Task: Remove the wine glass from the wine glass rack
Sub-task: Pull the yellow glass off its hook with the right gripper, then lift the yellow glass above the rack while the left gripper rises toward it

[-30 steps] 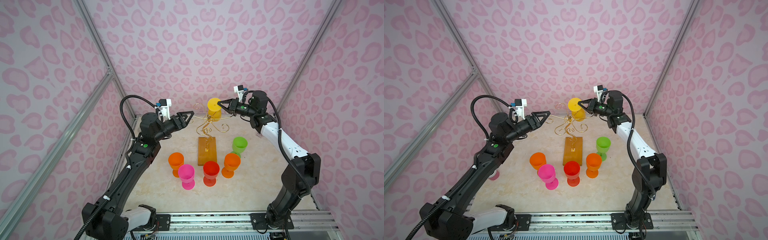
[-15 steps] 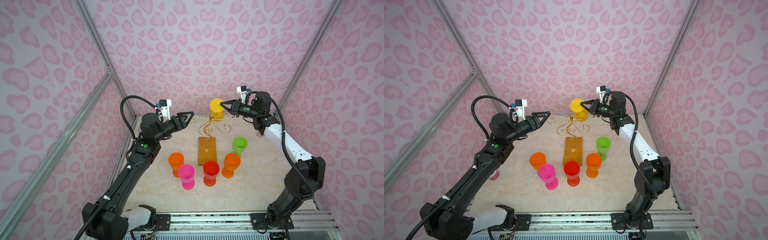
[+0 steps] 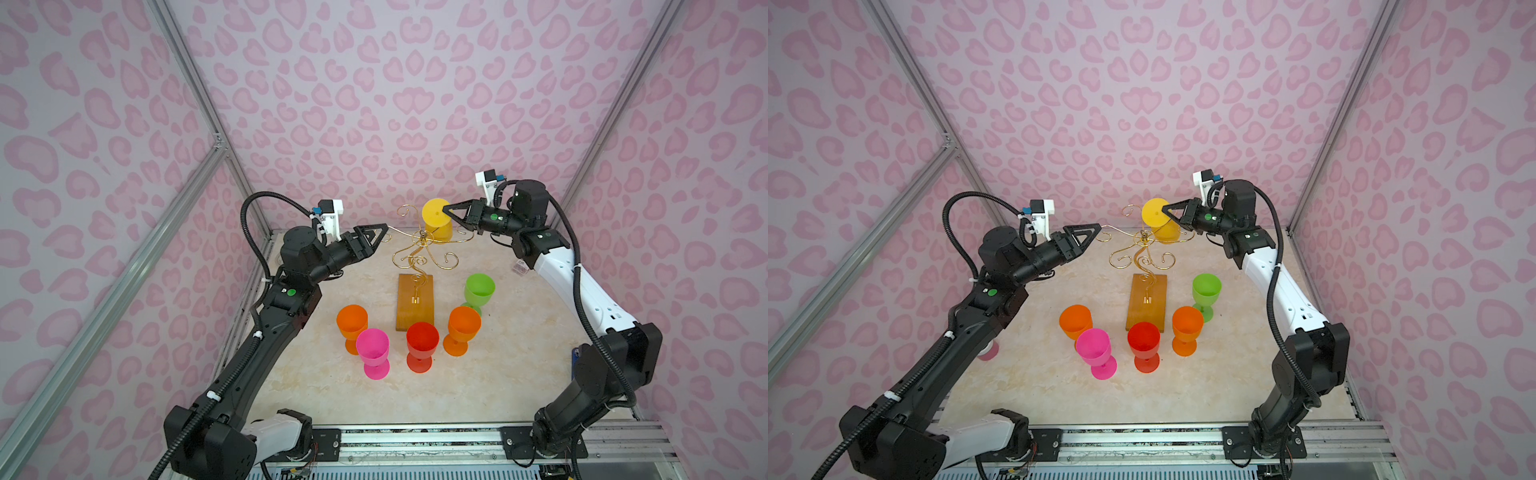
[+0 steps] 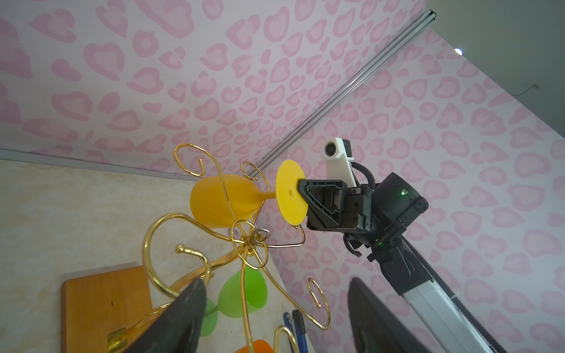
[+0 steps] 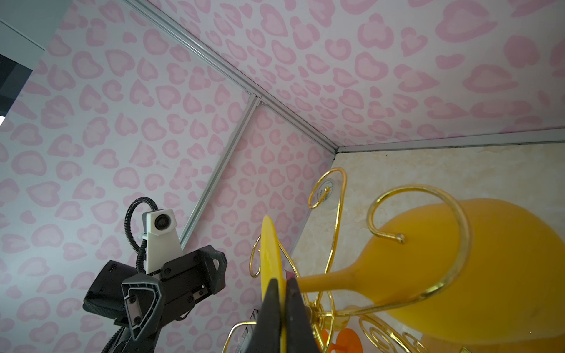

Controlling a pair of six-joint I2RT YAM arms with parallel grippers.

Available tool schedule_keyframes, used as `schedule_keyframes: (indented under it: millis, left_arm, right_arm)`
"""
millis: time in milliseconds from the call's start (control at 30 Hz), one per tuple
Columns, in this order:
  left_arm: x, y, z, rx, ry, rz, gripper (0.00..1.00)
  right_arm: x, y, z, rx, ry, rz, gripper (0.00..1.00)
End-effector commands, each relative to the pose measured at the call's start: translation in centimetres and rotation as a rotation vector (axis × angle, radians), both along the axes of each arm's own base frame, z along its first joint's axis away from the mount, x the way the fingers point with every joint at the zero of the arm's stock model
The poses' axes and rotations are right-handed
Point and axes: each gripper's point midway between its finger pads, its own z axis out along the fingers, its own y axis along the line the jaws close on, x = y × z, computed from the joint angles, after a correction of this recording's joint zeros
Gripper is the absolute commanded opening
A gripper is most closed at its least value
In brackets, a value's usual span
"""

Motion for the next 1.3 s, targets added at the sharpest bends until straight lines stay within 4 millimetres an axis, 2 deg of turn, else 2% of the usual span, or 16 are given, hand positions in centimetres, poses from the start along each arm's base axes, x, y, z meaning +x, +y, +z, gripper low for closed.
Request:
schedule_keyframes:
  millis: [0,300,867,1100,1267]
  left_arm:
    - [-0.2,0.2,1.0,-0.009,-0.046,0.007,0.75]
    - [-0.4,0.3,1.0,-0.006,-0.049,0.01,0.75]
    - [-0.6,0.3,1.0,0.0,-0.049,0.008,0.75]
    - [-0.7,0.4,1.2,0.001,-0.055,0.008,0.75]
    - [-0.8,0.4,1.4,0.007,-0.062,0.011,0.75]
  right_arm:
    - [-0.3,0.4,0.1,-0.022,-0.015,0.016,0.0]
    - [1.0,1.4,0.4,-0.021,-0.013,0.029,0.0]
    - [5.6,3.0,0.6,0.007,0.0,0.034,0.0]
    - [7.2,1.9,1.4,0.039,-0.016,0.004,0.0]
    - [7.8,0.2,3.3,0.07,-0.063,-0.027,0.0]
